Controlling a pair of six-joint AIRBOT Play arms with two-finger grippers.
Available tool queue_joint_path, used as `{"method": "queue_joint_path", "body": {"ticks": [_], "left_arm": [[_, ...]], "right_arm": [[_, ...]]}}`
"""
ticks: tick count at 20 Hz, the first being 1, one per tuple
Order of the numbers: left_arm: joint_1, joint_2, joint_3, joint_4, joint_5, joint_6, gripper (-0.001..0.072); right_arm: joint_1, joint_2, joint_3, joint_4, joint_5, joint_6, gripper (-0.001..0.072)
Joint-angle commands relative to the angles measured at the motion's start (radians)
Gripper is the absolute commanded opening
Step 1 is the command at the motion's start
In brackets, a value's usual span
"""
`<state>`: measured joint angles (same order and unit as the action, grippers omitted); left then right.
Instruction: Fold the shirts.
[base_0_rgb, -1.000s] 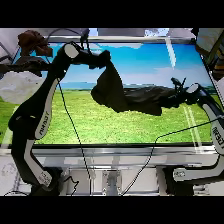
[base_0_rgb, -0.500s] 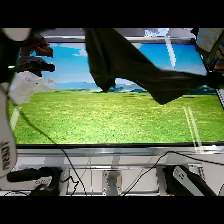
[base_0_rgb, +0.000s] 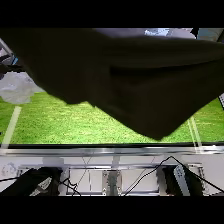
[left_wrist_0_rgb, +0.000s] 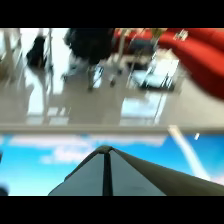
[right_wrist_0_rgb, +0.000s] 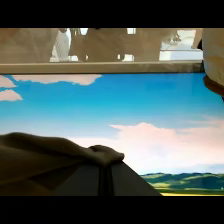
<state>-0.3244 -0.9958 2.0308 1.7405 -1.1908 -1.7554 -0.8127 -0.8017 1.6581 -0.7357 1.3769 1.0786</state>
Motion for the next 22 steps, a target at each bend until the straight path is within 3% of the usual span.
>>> {"method": "queue_joint_path", "body": {"ticks": [1, 4, 6, 9, 12, 13, 14, 15, 16, 18, 19, 20, 22], "left_arm": [[0.000, -0.018, -0.077, 0.048, -0.344, -0.014, 0.0006], [0.000, -0.124, -0.224, 0.047, -0.387, -0.009, 0.0007], [0.005, -0.222, -0.318, 0.051, -0.294, -0.008, 0.0007], [0.071, -0.419, -0.362, 0.062, -0.005, -0.060, 0.0007], [0.182, -0.586, -0.359, -0.023, 0.334, -0.206, 0.0010], [0.216, -0.620, -0.352, -0.120, 0.406, -0.211, 0.0081], [0.248, -0.640, -0.344, -0.241, 0.471, -0.192, 0.0437], [0.275, -0.643, -0.343, -0.345, 0.533, -0.159, 0.0718], [0.300, -0.642, -0.332, -0.442, 0.566, -0.113, 0.0701], [0.345, -0.641, -0.278, -0.581, 0.509, 0.042, 0.0701], [0.362, -0.639, -0.244, -0.579, 0.412, 0.111, 0.0701], [0.373, -0.636, -0.222, -0.550, 0.299, 0.149, 0.0700], [0.382, -0.616, -0.221, -0.396, 0.057, 0.175, 0.0691]], "right_arm": [[0.031, -0.086, 0.040, 0.149, 0.010, -0.009, 0.0020], [0.252, -0.255, 0.040, 0.040, 0.021, -0.002, 0.0021], [0.446, -0.392, 0.040, -0.108, -0.022, 0.009, 0.0022], [0.658, -0.611, 0.041, -0.452, -0.245, 0.134, 0.0021], [0.713, -0.788, 0.041, -0.529, -0.496, 0.160, 0.0023], [0.713, -0.823, 0.041, -0.525, -0.595, 0.176, 0.0027], [0.709, -0.841, 0.041, -0.529, -0.688, 0.199, 0.0065], [0.703, -0.843, 0.041, -0.535, -0.758, 0.209, 0.0254], [0.696, -0.840, 0.042, -0.547, -0.797, 0.208, 0.0421], [0.674, -0.837, 0.056, -0.654, -0.721, 0.211, 0.0421], [0.656, -0.837, 0.055, -0.720, -0.633, 0.237, 0.0421], [0.628, -0.838, 0.051, -0.781, -0.517, 0.287, 0.0421], [0.557, -0.838, 0.017, -0.796, -0.334, 0.290, 0.0421]]}}
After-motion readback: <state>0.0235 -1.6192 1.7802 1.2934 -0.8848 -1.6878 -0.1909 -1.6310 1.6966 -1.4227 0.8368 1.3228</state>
